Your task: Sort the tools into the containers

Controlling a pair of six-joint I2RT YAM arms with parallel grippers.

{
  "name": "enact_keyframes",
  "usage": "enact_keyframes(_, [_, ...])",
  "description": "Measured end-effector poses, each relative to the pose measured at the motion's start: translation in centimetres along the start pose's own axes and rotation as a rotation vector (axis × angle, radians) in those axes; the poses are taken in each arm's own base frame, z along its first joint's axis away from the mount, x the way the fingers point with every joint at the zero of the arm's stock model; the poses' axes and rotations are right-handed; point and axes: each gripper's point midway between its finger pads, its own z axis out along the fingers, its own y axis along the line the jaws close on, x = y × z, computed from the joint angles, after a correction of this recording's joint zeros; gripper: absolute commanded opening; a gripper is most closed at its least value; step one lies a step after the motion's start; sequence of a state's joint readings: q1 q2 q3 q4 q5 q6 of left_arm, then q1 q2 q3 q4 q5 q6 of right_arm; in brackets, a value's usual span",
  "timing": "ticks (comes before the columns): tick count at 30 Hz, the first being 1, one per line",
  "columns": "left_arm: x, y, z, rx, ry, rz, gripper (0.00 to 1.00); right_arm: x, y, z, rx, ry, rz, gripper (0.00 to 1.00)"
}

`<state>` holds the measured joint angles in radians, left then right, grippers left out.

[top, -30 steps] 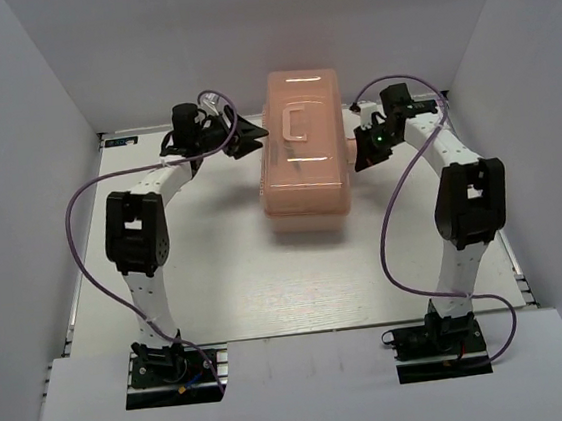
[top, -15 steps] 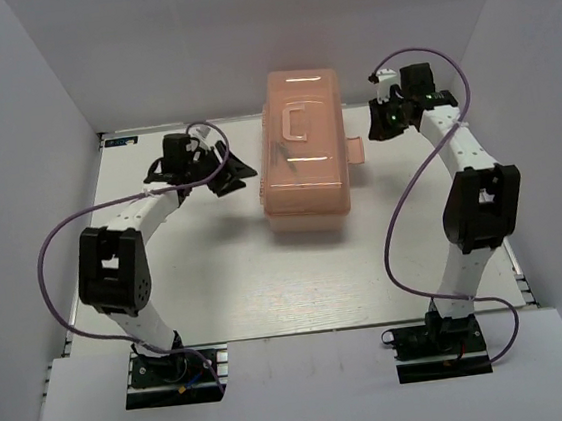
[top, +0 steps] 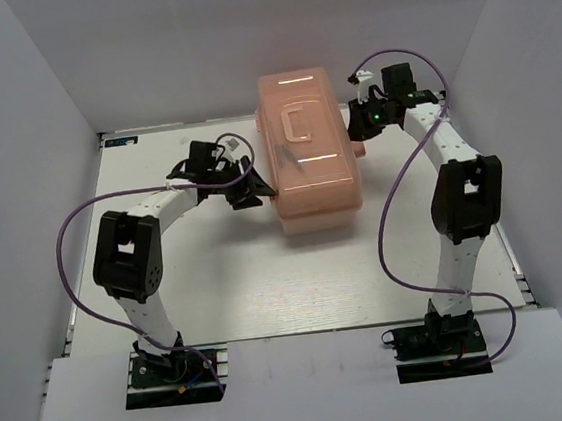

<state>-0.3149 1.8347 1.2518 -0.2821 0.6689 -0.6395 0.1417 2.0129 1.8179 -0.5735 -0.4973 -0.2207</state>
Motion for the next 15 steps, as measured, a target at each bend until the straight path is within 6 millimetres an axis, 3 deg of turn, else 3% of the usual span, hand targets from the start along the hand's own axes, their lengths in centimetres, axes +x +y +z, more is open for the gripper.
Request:
enact_keyframes(5, [0.1, 1.5, -1.2, -0.109, -0.042, -0.042, 0.7, 0.4, -0.8, 0.0, 0.083, 0.017, -0.015, 0.17])
enact_keyframes(8, [0.0, 2.0, -4.0, -0.184, -0.124, -0.07, 0.72, 1.6, -0.8, -1.1, 0.141, 0.033, -0.029, 0.16])
enact_keyframes(15, [-3.0, -1.7, -11.9, -0.208, -0.41, -0.017, 0.73, 3.3, 1.2, -5.6, 0.183, 0.016, -0.06, 0.14])
